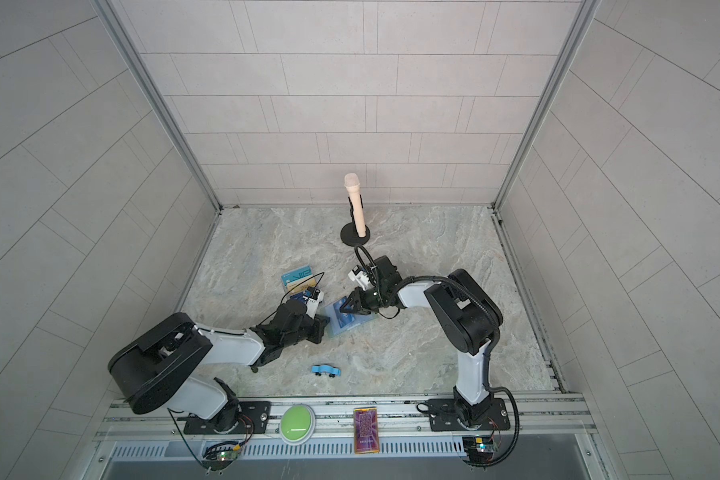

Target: Take the credit cards out of the card holder

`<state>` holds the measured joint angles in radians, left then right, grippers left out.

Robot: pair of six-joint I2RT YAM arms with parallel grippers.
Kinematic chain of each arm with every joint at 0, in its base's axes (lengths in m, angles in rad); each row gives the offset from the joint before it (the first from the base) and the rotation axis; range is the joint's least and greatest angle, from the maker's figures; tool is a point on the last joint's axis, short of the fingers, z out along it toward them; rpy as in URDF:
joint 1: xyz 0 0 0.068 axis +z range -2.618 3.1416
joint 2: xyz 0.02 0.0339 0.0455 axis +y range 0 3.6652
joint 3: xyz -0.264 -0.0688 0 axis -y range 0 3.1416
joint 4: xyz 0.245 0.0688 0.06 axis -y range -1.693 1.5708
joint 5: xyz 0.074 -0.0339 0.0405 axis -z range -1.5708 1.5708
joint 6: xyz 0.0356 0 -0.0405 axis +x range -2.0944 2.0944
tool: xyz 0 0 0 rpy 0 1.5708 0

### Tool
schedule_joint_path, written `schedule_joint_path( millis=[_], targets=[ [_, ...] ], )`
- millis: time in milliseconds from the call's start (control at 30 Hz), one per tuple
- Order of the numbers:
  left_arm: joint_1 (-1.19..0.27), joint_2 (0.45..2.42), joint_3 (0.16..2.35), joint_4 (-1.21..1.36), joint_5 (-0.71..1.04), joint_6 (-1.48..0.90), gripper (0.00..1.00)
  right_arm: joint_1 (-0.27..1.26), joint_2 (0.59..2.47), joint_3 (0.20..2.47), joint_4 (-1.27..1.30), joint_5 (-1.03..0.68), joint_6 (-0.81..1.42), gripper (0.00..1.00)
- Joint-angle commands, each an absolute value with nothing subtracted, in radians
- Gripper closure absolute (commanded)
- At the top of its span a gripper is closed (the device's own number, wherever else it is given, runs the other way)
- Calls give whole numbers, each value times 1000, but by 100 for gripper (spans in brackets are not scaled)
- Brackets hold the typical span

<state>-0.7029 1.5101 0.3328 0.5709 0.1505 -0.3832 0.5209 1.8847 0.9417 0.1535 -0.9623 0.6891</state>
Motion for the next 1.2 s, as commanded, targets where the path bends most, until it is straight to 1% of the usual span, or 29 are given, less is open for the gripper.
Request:
schedule_joint_path(
  millis=[0, 67, 133, 267, 400, 600, 700, 833, 1000, 1167],
  targets=[
    [-715, 1555, 314, 405, 161, -365, 100, 513, 1842, 933, 162, -976, 681, 80],
    [-714, 1554, 313, 406, 160, -365, 100, 510, 1842, 931, 160, -973, 681, 81],
    [-715, 1550, 313, 404, 160, -364, 100, 506, 1838, 926, 157, -963, 680, 85],
    [-716, 1542, 312, 397, 158, -363, 100, 500, 1830, 918, 150, -949, 678, 87],
    [-725, 1537, 324, 374, 140, -361, 100, 491, 1810, 919, 105, -922, 652, 92],
    [-762, 1531, 353, 333, 102, -349, 99, 480, 1780, 934, -4, -873, 587, 93],
    [-788, 1496, 347, 346, 82, -348, 88, 475, 1761, 945, -72, -840, 543, 95],
    [-792, 1453, 360, 306, 65, -341, 82, 469, 1732, 958, -154, -801, 483, 96],
    [-793, 1379, 367, 254, 58, -328, 70, 460, 1678, 982, -255, -760, 401, 98],
    [-793, 1285, 391, 170, 40, -313, 60, 457, 1623, 997, -327, -748, 320, 99]
  ],
)
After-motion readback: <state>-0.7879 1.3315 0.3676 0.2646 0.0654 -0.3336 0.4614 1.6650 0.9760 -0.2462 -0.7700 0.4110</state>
